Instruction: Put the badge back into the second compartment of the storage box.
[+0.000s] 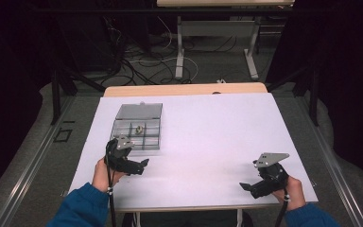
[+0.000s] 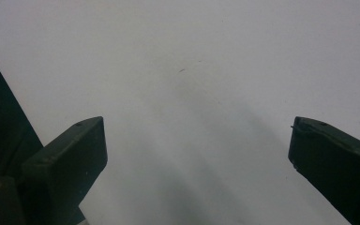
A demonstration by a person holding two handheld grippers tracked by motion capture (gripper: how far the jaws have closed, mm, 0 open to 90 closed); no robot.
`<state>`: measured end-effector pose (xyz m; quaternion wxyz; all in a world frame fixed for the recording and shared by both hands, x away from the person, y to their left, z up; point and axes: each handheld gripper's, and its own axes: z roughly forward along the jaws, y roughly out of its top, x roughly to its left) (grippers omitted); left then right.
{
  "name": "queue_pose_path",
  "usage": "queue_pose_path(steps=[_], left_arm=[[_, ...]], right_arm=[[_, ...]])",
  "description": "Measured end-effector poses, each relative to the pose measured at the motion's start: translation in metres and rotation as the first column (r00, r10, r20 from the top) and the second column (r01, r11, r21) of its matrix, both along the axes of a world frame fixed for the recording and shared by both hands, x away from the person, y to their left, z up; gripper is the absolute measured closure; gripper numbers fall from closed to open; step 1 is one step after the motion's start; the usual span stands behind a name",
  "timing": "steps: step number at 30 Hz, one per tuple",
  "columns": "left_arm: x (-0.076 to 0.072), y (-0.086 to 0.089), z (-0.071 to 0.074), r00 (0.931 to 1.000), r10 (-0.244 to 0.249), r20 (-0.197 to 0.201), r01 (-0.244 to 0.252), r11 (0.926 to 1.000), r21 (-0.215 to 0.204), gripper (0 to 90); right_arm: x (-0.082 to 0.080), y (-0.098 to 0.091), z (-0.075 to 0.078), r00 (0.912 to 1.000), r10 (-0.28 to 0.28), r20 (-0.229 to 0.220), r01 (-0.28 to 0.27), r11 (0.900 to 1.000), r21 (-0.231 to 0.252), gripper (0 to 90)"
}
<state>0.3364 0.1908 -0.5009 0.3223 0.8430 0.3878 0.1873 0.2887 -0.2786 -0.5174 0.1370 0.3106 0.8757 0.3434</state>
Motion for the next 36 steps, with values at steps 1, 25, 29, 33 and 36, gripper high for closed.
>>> queue_pose_path(steps=[1, 25, 29, 33, 36], left_arm=[[-0.002, 0.001, -0.001, 1.0, -0.002, 0.005, 0.002, 1.0, -0.005, 0.2], [-0.047, 0.014, -0.01, 0.9984, -0.056, 0.007, 0.056, 0.998, -0.028, 0.2], [-0.052, 0.013, -0.01, 0.9978, -0.065, 0.008, 0.065, 0.9976, -0.023, 0.2], [-0.057, 0.014, -0.012, 0.9974, -0.07, 0.016, 0.07, 0.9971, -0.028, 0.2], [-0.061, 0.015, -0.012, 0.9972, -0.073, 0.017, 0.074, 0.9968, -0.029, 0.2]], right_arm=[[0.0, 0.0, 0.0, 1.0, 0.001, 0.0, -0.001, 1.0, 0.0, 4.2], [0.0, 0.0, 0.0, 1.0, -0.006, -0.007, 0.005, 0.9998, -0.018, 4.2], [0.001, 0.0, 0.0, 1.0, 0.008, -0.005, -0.008, 0.9998, -0.02, 4.2], [0.0, 0.0, 0.0, 0.9999, -0.005, -0.011, 0.004, 0.9998, -0.022, 4.2], [0.001, 0.0, 0.0, 1.0, 0.004, -0.007, -0.004, 0.9997, -0.023, 4.2]])
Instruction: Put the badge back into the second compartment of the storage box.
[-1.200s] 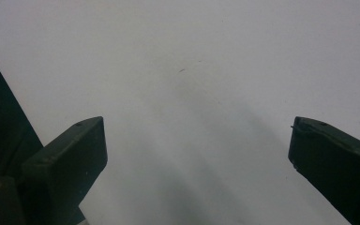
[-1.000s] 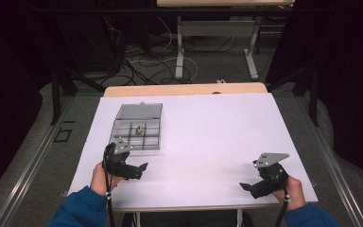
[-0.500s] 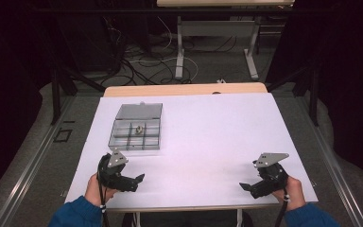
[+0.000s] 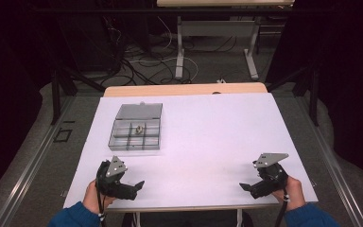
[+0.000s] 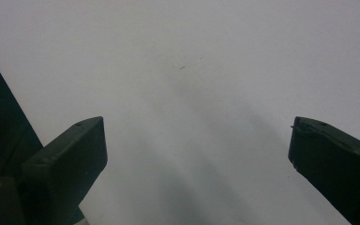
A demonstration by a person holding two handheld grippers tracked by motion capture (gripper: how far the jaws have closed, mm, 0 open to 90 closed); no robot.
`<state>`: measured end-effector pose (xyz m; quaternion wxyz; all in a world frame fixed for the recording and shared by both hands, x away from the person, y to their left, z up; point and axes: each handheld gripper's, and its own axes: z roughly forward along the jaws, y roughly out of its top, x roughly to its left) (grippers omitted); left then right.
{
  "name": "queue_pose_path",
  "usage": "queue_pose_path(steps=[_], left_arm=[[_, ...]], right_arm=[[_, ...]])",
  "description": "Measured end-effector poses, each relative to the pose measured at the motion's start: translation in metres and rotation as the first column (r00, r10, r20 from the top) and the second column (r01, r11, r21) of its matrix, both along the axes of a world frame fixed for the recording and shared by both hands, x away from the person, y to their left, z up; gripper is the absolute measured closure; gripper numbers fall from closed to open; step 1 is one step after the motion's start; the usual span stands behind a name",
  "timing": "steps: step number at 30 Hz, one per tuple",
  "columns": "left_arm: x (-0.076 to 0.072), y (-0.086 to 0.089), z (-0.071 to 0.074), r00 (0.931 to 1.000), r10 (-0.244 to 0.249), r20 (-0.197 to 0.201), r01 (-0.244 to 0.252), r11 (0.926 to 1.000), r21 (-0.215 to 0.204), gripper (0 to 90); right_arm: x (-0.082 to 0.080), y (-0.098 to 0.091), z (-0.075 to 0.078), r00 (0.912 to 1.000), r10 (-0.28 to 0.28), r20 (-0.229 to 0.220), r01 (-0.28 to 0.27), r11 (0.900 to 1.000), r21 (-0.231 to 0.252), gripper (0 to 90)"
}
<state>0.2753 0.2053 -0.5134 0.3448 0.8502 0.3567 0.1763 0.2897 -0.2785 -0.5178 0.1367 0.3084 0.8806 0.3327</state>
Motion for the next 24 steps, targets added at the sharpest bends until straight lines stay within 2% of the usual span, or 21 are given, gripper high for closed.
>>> queue_pose_path(steps=[1, 2, 3, 5, 12, 15, 17, 19, 20, 24], left_arm=[[-0.001, 0.001, -0.001, 1.0, -0.002, 0.002, 0.002, 1.0, 0.003, 0.2], [-0.003, 0.0, -0.002, 1.0, 0.002, -0.001, -0.002, 1.0, -0.007, 0.2], [-0.003, 0.001, -0.001, 1.0, -0.006, -0.001, 0.006, 1.0, 0.005, 0.2], [-0.005, 0.001, -0.002, 1.0, -0.005, -0.001, 0.005, 1.0, 0.001, 0.2], [-0.012, 0.001, -0.005, 1.0, -0.009, -0.003, 0.009, 0.9999, -0.008, 0.2], [-0.012, 0.001, -0.006, 0.9999, -0.015, -0.001, 0.015, 0.9999, 0.006, 0.2], [-0.012, 0.0, -0.006, 0.9998, -0.021, -0.002, 0.021, 0.9998, 0.004, 0.2], [-0.013, -0.001, -0.006, 0.9998, -0.02, -0.001, 0.02, 0.9998, 0.005, 0.2], [-0.013, 0.0, -0.005, 0.9998, -0.02, -0.005, 0.02, 0.9998, 0.005, 0.2], [-0.012, 0.0, -0.005, 0.9998, -0.017, 0.001, 0.017, 0.9998, 0.004, 0.2]], right_arm=[[-0.001, 0.0, 0.0, 0.9999, -0.007, -0.009, 0.007, 1.0, 0.005, 4.2], [0.0, 0.001, -0.002, 0.9999, -0.008, 0.015, 0.007, 0.9997, 0.025, 4.2], [0.0, 0.001, -0.002, 0.9999, -0.009, 0.01, 0.009, 0.9997, 0.021, 4.2], [0.0, 0.0, 0.0, 1.0, -0.006, -0.005, 0.006, 1.0, 0.002, 4.2], [0.0, 0.0, -0.001, 1.0, -0.008, 0.004, 0.008, 0.9999, 0.006, 4.2], [0.0, 0.0, -0.001, 0.9999, -0.009, 0.007, 0.009, 0.9999, 0.004, 4.2], [0.0, 0.0, -0.001, 0.9999, -0.004, -0.01, 0.004, 1.0, -0.004, 4.2], [0.0, 0.0, -0.001, 1.0, -0.007, 0.002, 0.007, 1.0, -0.005, 4.2], [0.0, 0.0, -0.001, 1.0, 0.001, -0.009, -0.001, 1.0, -0.005, 4.2], [0.0, 0.0, -0.001, 1.0, 0.002, -0.008, -0.002, 1.0, -0.006, 4.2]])
